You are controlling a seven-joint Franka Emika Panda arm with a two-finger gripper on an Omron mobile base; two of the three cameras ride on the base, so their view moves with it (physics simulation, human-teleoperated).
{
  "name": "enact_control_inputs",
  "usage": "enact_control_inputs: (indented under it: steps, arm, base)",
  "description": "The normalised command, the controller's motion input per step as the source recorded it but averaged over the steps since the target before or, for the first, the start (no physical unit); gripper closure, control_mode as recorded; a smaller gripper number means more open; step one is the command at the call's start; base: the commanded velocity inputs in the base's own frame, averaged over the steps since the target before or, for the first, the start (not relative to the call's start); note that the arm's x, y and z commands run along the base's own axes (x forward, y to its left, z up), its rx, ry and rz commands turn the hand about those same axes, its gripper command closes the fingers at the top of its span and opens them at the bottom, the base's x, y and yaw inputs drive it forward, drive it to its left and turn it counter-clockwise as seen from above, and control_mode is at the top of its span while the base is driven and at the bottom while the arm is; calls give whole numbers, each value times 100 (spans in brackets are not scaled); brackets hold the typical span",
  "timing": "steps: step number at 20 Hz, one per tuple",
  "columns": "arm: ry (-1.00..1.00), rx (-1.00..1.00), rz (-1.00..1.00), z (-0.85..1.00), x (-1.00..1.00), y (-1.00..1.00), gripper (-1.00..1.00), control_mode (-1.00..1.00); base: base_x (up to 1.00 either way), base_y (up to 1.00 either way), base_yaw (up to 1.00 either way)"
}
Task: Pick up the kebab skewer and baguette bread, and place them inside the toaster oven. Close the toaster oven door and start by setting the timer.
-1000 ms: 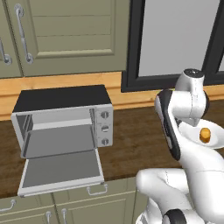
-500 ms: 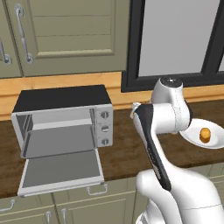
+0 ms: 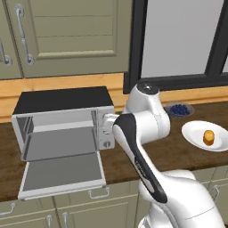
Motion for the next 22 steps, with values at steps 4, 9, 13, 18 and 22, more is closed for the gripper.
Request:
enact_control_inputs:
  steps: [4, 9, 13, 18, 22]
  arm:
    - [0, 0, 30, 0, 18, 100, 100, -100]
    - [0, 0, 20, -25, 31, 69, 100, -100]
    - [-2, 0, 12, -41, 1, 22, 100, -100]
    - [-1, 0, 6, -34, 21, 0, 100, -100]
    - [0, 0, 0, -10, 39, 9, 100, -100]
  base:
    - [0, 0, 0]
    - [0, 0, 0]
    - [0, 0, 0]
    - [0, 0, 0]
    - [0, 0, 0]
